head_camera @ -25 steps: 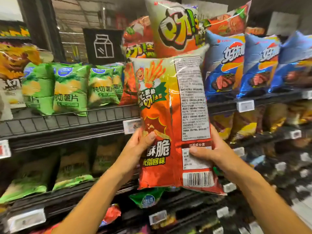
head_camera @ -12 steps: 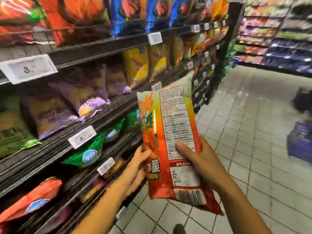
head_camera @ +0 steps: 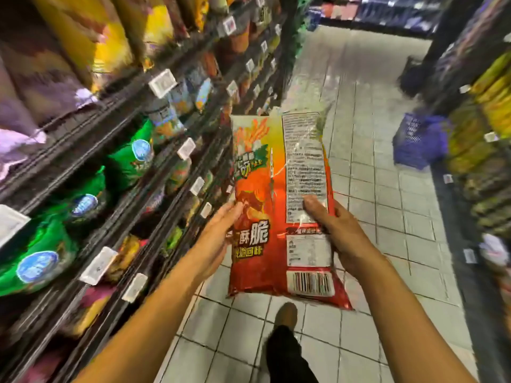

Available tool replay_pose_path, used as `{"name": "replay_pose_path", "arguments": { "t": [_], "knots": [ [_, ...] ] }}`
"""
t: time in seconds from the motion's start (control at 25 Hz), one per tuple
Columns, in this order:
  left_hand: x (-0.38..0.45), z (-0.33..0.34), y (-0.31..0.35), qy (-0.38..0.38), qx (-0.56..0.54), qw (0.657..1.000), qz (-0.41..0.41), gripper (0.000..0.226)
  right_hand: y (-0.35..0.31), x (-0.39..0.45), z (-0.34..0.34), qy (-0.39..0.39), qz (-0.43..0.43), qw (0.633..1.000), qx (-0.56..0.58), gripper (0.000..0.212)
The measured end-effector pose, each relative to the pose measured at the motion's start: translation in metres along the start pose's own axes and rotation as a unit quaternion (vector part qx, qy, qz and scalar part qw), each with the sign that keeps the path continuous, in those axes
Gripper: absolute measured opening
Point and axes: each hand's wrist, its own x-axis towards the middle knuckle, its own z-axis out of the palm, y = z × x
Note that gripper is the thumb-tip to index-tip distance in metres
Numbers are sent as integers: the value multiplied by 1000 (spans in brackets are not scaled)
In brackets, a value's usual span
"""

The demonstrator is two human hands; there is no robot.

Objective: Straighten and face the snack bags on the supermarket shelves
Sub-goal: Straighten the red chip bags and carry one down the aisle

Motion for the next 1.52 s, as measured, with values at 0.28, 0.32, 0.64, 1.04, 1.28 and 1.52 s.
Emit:
{"name": "replay_pose_path", "arguments": {
  "t": [0.28,0.32,0.64,1.04,1.28,1.52],
  "knots": [
    [105,71,-9,-50,8,997,-59,48,10,75,-80,32,66,996,45,51],
    [120,84,-8,-54,19,996,-69,52,10,89,-96,34,65,996,52,50],
    [241,187,-3,-106,102,982,-122,68,8,173,-210,109,70,985,117,58],
    [445,297,14,-146,169,971,-86,67,-46,352,-300,258,4,966,26,60],
    [617,339,36,-149,180,962,-143,69,-103,486,-353,293,1,956,-1,63],
    [732,412,58,-232,190,937,-181,51,-139,576,-428,281,41,957,66,51]
  ]
}}
